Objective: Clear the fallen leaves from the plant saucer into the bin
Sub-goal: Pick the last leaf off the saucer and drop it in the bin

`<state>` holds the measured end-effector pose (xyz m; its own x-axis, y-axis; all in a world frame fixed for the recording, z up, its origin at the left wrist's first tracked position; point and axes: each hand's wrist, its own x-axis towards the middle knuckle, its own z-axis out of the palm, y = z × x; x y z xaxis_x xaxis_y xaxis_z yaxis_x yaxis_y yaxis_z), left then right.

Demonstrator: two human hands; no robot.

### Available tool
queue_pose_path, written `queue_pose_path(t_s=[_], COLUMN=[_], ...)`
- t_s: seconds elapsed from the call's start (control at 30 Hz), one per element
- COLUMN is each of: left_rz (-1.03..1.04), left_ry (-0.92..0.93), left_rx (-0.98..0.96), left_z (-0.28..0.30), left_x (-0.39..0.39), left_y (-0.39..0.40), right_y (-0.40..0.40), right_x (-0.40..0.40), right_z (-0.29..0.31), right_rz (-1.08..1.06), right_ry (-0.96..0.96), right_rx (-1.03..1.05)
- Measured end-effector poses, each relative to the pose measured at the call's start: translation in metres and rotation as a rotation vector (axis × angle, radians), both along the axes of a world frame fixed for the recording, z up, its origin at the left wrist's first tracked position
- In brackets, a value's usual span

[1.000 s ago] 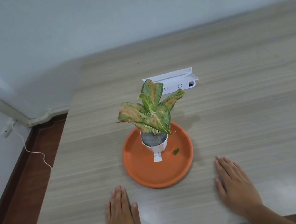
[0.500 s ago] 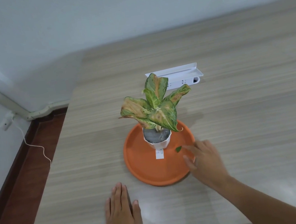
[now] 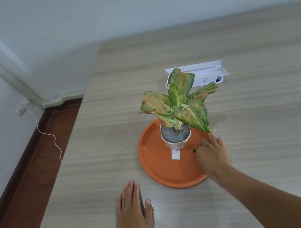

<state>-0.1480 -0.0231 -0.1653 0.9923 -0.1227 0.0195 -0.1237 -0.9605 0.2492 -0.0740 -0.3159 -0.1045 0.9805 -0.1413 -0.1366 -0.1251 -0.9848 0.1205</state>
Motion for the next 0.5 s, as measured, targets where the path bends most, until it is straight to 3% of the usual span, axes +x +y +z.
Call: queue_pose_path(t_s=[0.5], left_rz=[0.015], left_ry=[-0.006], left_rx=[-0.054], left_z=[0.0026], left_x=[-0.0008], left_y=[-0.0003], right_y=[-0.0006], right_x=[-0.0027], right_z=[-0.0119], right_rz=[0.029], right_ry=[-0.124], right_rx=[0.026])
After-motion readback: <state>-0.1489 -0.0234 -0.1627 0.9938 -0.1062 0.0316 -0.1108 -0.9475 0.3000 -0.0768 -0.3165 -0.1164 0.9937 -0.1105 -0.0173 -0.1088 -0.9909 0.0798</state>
